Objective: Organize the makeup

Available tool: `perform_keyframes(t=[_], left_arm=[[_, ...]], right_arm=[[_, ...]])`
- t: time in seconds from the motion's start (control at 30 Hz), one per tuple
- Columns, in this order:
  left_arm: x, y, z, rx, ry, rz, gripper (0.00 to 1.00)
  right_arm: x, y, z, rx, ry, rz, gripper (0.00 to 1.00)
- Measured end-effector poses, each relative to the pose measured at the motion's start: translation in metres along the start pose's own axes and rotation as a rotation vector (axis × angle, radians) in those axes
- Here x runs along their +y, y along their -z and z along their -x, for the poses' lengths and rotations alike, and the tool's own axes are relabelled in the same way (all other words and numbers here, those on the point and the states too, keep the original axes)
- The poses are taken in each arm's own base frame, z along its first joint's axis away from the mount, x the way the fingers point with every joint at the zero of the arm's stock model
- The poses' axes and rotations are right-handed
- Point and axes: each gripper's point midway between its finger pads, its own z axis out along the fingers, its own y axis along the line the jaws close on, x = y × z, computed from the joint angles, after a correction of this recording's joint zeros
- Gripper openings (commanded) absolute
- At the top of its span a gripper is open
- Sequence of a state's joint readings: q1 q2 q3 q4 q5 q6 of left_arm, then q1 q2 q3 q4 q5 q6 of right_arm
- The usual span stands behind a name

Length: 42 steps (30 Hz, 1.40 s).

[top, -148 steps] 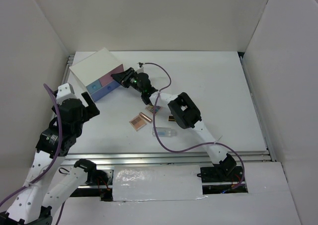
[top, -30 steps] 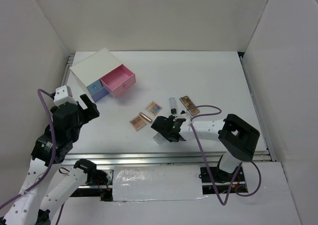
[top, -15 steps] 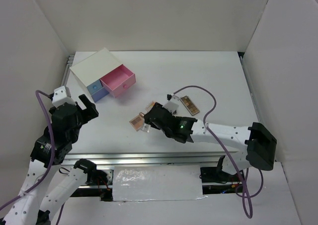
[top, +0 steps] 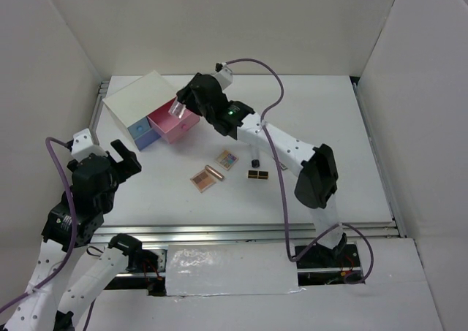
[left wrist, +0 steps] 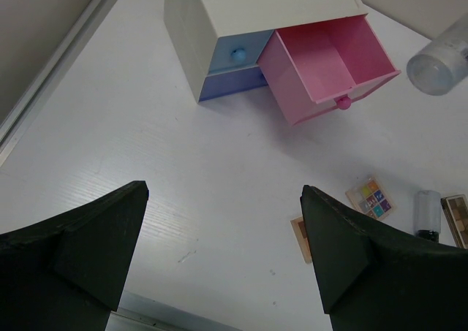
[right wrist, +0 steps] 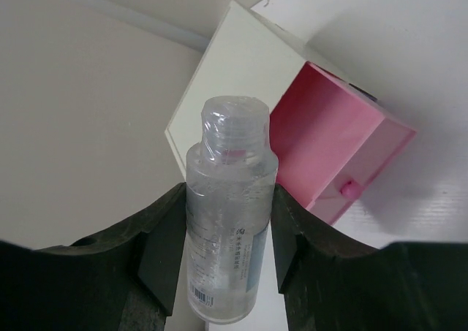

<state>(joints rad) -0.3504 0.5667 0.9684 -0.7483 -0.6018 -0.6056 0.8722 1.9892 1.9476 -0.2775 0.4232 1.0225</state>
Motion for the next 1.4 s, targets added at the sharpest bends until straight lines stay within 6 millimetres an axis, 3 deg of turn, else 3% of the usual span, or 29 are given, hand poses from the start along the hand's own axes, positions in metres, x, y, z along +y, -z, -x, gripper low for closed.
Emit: perform_keyframes(t=[0.07, 0.23, 0.37, 0.5, 0.67, 0.8, 0.9, 1.03, 1.1, 1.27, 1.4], left_arm=[[0.000, 0.000, 0.000, 0.000, 0.000, 0.000, 0.99], [-0.001, 0.000, 0.000, 0.002, -0.002, -0.002, 0.99], [-0.002, -0.002, -0.002, 0.010, -0.007, 0.000, 0.99], [-0.002, -0.003, -0.003, 0.014, -0.011, 0.001, 0.99], [-0.002, -0.003, -0.003, 0.014, -0.011, 0.000, 0.99], [-0.003, -0.003, -0.003, 0.016, -0.011, -0.004, 0.99], [-0.003, -0.003, -0.003, 0.017, -0.011, -0.005, 0.99], [-0.003, -0.003, -0.003, 0.018, -0.011, -0.007, 0.99], [-0.004, -0.003, -0.003, 0.019, -0.012, -0.009, 1.00], [-0.004, -0.003, -0.004, 0.022, -0.012, -0.014, 0.99], [-0.004, -0.003, -0.004, 0.022, -0.012, -0.014, 0.99]], right_arm=[[-0.006, -0.015, 0.000, 0.006, -0.010, -0.016, 0.02], [-0.037, -0.048, -0.032, 0.072, -0.009, -0.096, 0.14], [-0.050, -0.057, -0.054, 0.130, -0.013, -0.117, 0.16], [-0.047, -0.064, -0.062, 0.154, -0.025, -0.103, 0.20], [-0.035, -0.071, -0.063, 0.155, -0.042, -0.066, 0.25], [-0.037, -0.073, -0.066, 0.169, -0.045, -0.066, 0.38], [-0.039, -0.074, -0.070, 0.180, -0.044, -0.067, 0.65], [-0.037, -0.075, -0.073, 0.192, -0.049, -0.060, 0.72], [-0.033, -0.074, -0.069, 0.186, -0.054, -0.049, 0.95], [-0.018, -0.074, -0.055, 0.161, -0.063, -0.014, 0.97], [-0.026, -0.070, -0.042, 0.138, -0.015, -0.022, 0.98]])
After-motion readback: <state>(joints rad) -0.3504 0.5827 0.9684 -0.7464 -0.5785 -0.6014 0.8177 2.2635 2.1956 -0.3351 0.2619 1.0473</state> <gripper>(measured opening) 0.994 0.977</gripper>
